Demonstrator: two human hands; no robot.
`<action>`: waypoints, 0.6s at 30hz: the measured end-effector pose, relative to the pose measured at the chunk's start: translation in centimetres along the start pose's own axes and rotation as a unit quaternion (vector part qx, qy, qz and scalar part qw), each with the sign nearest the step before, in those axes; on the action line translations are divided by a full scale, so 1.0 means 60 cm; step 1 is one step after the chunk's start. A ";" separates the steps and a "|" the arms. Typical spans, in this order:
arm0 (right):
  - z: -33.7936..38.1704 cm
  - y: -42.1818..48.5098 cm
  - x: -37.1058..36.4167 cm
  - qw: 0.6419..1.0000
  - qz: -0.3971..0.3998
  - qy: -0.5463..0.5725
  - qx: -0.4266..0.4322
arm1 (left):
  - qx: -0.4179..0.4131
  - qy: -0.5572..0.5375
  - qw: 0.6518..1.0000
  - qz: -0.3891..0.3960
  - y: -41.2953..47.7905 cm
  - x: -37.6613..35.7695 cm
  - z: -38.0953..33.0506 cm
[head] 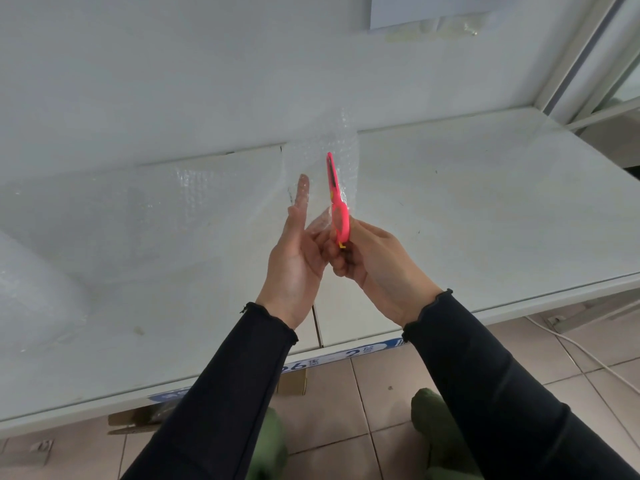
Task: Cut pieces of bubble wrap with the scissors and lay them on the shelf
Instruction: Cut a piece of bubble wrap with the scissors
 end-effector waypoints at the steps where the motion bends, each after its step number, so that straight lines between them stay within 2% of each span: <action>1: -0.001 0.000 0.000 1.000 -0.001 0.000 0.002 | -0.001 0.003 1.000 0.000 -0.001 0.000 0.000; 9: 0.009 0.016 0.013 0.999 -0.005 0.034 -0.001 | -0.021 0.068 0.997 -0.019 -0.016 -0.013 0.005; 18: 0.012 0.028 0.026 0.999 -0.021 0.041 0.002 | 0.010 0.105 0.994 -0.011 -0.027 -0.021 0.002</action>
Point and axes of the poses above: each hand's wrist, its own y-axis towards the middle knuckle, its own x-axis out of the back of the hand, z = x × y, the point moved 2 cm from there along y, towards the middle knuckle, and after that the axes turned 11 degrees about -y, right-handed, at the moved point
